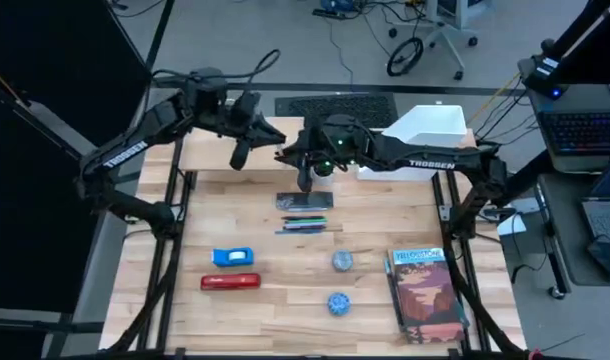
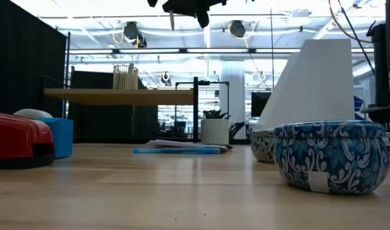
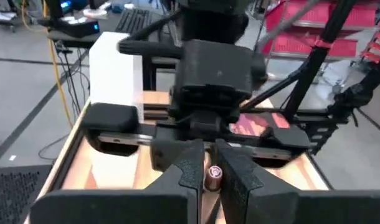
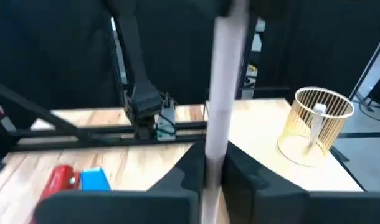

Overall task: Stock shelves
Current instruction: Remove the pink pen from the gold pen holder

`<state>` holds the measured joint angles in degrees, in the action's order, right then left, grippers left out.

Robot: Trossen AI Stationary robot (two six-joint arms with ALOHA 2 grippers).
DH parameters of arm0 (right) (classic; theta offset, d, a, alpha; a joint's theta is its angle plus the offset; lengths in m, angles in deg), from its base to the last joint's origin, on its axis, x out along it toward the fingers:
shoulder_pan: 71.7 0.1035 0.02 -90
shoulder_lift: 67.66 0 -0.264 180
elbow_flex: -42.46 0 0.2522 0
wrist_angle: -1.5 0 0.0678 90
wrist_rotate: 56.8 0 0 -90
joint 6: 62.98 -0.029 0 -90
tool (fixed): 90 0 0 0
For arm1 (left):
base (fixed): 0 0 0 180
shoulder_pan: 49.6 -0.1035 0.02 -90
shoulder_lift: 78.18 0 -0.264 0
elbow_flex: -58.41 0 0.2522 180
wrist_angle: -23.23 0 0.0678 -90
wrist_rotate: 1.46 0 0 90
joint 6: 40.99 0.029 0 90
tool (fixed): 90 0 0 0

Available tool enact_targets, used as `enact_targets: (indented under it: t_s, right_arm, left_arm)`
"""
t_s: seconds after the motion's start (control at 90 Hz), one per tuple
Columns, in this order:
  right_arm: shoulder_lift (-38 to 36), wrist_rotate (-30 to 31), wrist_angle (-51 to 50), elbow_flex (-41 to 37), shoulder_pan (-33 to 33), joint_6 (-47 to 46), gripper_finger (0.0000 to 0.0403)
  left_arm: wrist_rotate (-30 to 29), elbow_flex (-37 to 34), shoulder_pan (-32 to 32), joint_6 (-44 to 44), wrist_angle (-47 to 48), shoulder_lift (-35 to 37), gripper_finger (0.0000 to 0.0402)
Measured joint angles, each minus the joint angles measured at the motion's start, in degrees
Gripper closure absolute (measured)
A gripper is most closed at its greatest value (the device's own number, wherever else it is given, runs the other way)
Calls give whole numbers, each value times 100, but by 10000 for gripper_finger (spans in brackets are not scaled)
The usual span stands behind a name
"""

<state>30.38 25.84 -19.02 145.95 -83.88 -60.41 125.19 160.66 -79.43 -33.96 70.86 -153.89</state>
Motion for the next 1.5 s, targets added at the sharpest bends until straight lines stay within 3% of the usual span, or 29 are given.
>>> enact_targets:
  t_s: [0.144, 0.322, 0.5, 0.722, 1.289, 1.5]
  right_arm:
    - [-3, -28, -501, 9, 8, -37, 384]
    - [-1, -46, -1445, 0, 8, 171, 391]
    - [-1, -39, -2577, -15, 27, 367, 391]
    - [-1, -47, -2769, -669, 197, 690, 391]
    - [51, -156, 125, -3081, 262, 675, 387]
    - [691, -115, 1015, -3257, 333, 619, 386]
  left_arm:
    - [-241, 0, 8, 130, 454, -4, 369]
    - [-1015, 0, -17, 279, 725, 1, 303]
    - [-1374, 0, -126, 277, 780, 5, 245]
    - [-1925, 0, -242, 240, 984, 204, 219]
    - [-2073, 0, -246, 257, 1535, 318, 218]
    - [-2073, 2, -246, 274, 1527, 318, 218]
